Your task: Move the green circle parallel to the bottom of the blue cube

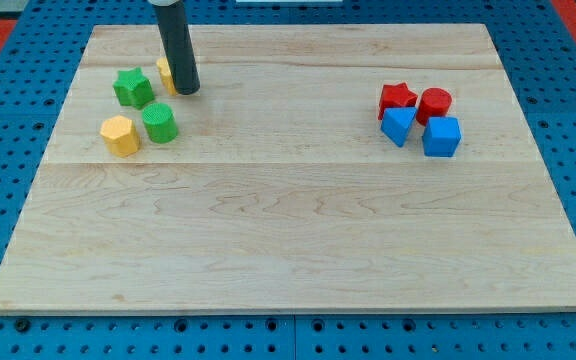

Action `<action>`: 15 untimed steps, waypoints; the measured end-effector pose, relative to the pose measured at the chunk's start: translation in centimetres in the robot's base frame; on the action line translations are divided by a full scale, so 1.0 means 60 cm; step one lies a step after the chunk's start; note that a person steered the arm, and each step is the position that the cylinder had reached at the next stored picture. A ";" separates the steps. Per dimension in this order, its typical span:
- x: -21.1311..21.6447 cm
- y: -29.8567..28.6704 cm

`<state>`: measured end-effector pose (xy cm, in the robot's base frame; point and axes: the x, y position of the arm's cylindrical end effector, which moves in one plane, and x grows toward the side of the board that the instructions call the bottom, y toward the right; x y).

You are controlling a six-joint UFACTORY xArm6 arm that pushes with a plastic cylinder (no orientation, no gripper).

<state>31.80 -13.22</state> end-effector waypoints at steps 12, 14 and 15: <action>0.171 -0.020; 0.264 0.015; 0.223 0.081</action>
<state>45.20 -8.39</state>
